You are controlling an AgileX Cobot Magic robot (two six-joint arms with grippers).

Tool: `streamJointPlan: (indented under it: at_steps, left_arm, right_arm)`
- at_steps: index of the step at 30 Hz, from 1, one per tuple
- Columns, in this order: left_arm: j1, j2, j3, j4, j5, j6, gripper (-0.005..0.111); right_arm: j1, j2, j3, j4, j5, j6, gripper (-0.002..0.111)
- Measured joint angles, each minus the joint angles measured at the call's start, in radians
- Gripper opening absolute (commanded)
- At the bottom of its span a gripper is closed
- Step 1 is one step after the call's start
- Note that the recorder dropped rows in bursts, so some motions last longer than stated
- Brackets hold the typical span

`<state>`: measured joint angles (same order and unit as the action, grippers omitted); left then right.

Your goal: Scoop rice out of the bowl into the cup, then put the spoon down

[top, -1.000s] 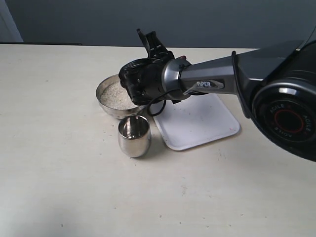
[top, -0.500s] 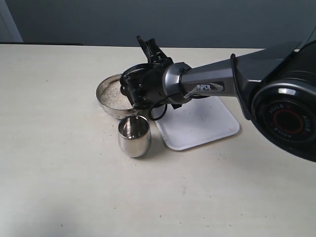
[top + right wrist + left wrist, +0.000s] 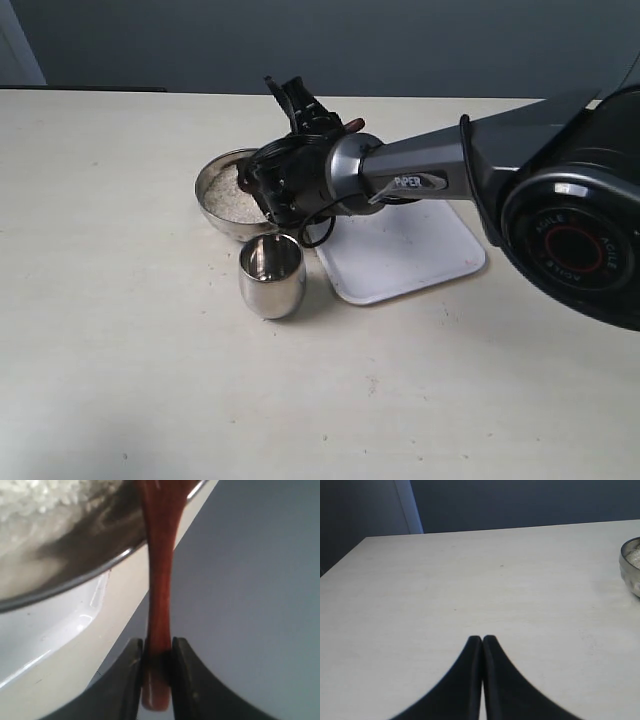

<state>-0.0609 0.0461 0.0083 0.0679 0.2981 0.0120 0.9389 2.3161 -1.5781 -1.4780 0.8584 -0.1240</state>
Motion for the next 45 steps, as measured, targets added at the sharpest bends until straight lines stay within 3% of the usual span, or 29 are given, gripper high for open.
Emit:
streamJointPlan:
  at_steps: [23,45]
  left_arm:
    - [0.000,0.000,0.000,0.000,0.000,0.000,0.001]
    - [0.000,0.000,0.000,0.000,0.000,0.000,0.001]
  right_arm:
    - [0.009,-0.013,0.000,0.034,-0.053,-0.060,-0.001]
    - [-0.006,-0.054,0.000,0.181,-0.088,-0.225,-0.001]
